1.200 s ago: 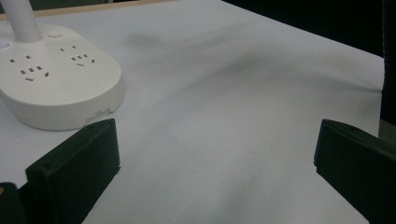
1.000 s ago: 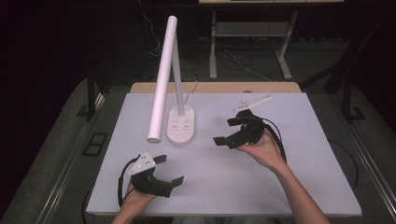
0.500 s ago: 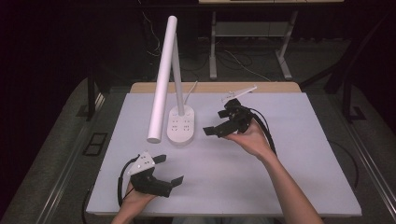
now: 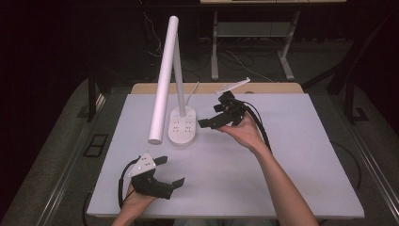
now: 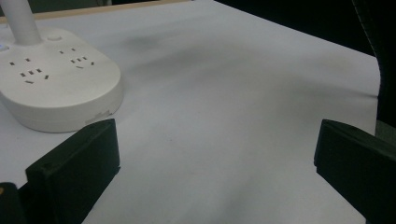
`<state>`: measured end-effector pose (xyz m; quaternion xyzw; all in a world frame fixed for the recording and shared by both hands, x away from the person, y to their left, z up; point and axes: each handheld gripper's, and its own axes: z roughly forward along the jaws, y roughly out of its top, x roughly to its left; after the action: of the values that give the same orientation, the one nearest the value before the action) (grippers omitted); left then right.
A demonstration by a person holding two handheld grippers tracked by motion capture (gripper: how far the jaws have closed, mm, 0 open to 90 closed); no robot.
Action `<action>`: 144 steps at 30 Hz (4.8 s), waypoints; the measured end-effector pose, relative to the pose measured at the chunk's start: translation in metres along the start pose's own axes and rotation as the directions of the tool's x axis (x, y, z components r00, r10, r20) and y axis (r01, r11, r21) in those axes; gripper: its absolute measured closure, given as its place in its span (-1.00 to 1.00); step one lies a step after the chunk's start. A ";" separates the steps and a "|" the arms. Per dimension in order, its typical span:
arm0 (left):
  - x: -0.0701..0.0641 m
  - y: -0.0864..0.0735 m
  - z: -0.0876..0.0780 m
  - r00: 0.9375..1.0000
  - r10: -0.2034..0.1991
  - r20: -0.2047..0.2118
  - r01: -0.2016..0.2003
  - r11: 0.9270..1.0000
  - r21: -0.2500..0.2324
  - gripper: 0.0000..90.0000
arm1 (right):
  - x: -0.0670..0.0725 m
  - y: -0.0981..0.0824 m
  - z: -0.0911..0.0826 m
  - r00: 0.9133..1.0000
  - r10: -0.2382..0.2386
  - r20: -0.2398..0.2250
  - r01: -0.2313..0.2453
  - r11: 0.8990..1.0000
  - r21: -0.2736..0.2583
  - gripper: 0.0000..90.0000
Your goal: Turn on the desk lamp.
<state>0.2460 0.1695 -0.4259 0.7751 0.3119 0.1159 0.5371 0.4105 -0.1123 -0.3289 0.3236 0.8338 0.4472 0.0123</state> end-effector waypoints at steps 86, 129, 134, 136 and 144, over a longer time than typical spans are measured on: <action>0.002 0.001 -0.003 1.000 -0.013 0.014 0.013 1.000 -0.023 -1.00 | -0.078 -0.007 0.127 0.976 0.216 -0.003 -0.216 0.972 -0.094 0.98; 0.004 0.001 -0.002 1.000 0.000 0.021 0.000 1.000 -0.012 -1.00 | -0.079 -0.021 0.093 0.982 0.187 -0.035 -0.189 0.975 -0.120 0.98; 0.004 0.001 -0.002 1.000 0.002 0.017 -0.002 1.000 -0.008 -1.00 | -0.078 -0.024 0.076 0.987 0.158 -0.022 -0.159 0.980 -0.120 0.98; 0.003 0.001 -0.002 1.000 0.001 0.017 -0.001 1.000 -0.009 -1.00 | -0.076 -0.026 0.070 0.989 0.148 -0.015 -0.149 0.982 -0.116 0.98; 0.004 0.001 -0.001 1.000 0.003 0.018 -0.002 1.000 -0.007 -1.00 | -0.067 -0.031 0.042 0.996 0.090 0.006 -0.089 0.990 -0.114 0.98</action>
<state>0.2485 0.1724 -0.4251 0.7746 0.3056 0.1105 0.5425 0.4601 -0.1303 -0.3957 0.3620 0.7916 0.4921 0.0153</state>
